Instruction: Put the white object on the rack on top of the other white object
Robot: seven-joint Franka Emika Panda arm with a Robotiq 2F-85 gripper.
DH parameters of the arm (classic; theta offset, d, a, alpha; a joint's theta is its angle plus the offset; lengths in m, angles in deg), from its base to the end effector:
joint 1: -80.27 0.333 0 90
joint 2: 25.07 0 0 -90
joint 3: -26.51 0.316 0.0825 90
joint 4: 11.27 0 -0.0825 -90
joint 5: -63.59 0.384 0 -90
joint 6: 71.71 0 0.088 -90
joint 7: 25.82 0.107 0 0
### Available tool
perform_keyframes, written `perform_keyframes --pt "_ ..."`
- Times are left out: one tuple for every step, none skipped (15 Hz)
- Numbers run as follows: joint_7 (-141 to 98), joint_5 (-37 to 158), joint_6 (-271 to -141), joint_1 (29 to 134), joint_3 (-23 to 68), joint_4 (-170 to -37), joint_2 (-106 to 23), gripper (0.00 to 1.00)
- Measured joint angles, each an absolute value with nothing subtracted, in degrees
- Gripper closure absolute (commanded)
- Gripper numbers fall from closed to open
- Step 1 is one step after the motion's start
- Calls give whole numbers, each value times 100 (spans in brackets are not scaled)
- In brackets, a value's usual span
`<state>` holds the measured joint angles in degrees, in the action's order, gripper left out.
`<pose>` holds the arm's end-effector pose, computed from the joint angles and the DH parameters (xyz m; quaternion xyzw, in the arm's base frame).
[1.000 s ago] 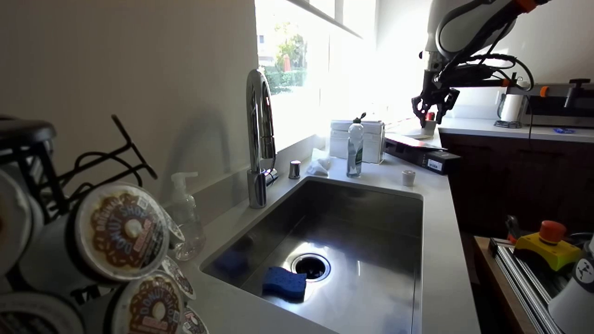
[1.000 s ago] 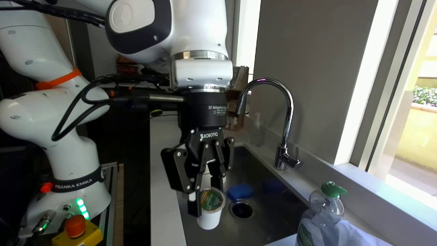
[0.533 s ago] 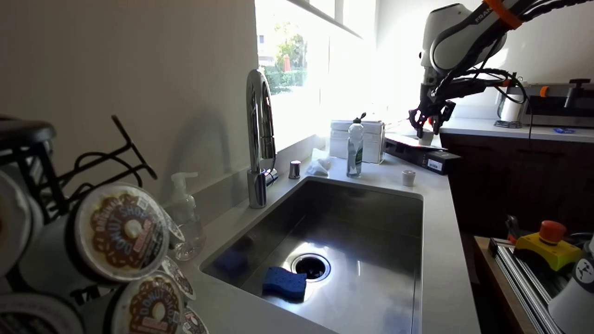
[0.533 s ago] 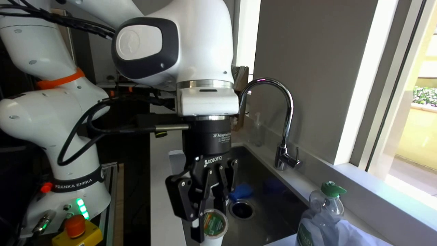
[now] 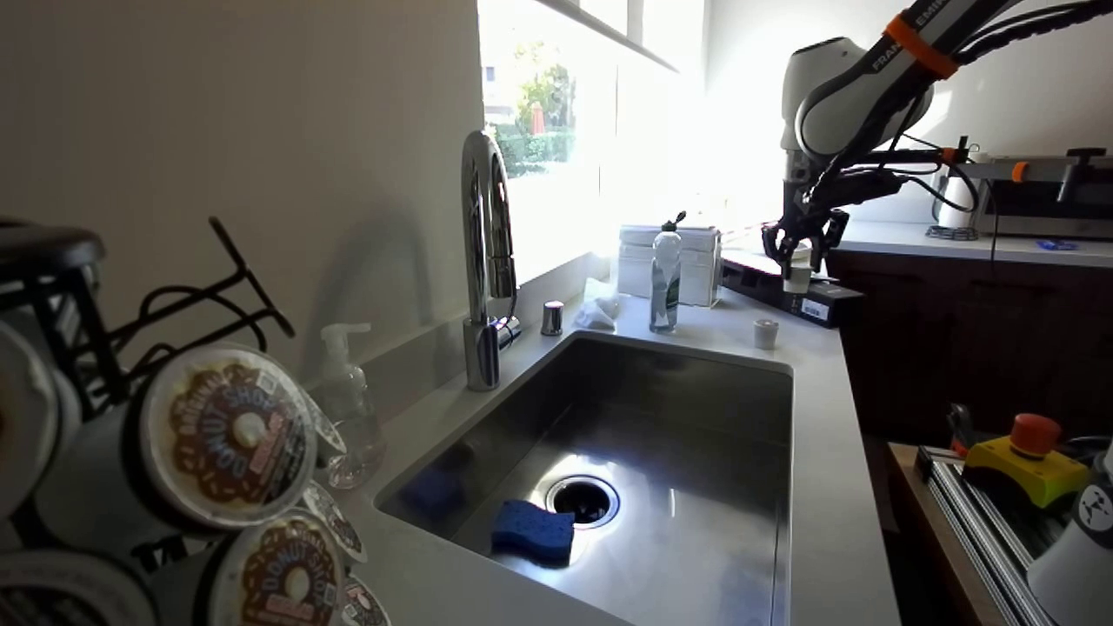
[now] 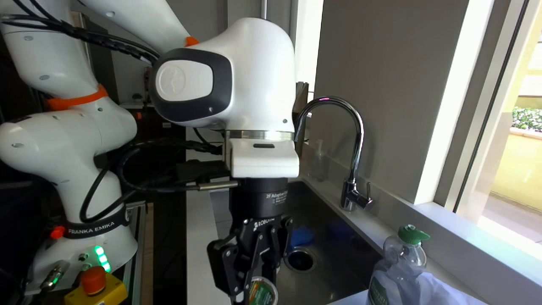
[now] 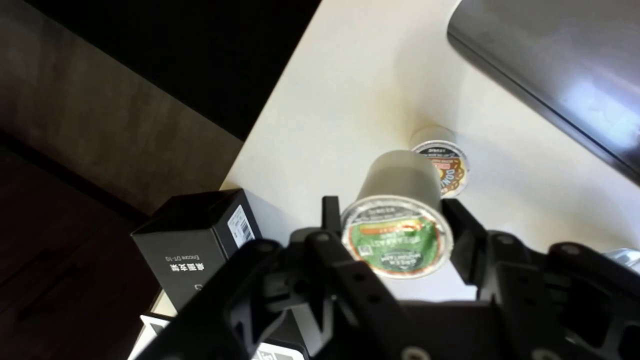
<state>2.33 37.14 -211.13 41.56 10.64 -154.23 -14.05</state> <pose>0.2678 -0.3777 0.3658 0.8408 -0.5205 0.0324 0.1449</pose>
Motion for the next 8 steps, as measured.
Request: perform_keyframes --pt "253 3714 -21134 4156 1064 -15423 -1454 73" --pt "285 3710 -21180 4157 1064 -15423 -1503 73" --pt "334 3678 -21238 4158 1064 -15424 -1553 73" --pt "398 3620 -21317 4158 1064 -15425 -1604 73" --pt "484 3540 -21414 4159 1064 -15426 -1659 73" --pt "554 3482 -21500 4160 1064 -15426 -1712 73" --pt "589 3463 -21591 4165 1063 -15426 -1768 73" --pt "619 3451 -21674 4171 1060 -15426 -1826 73"
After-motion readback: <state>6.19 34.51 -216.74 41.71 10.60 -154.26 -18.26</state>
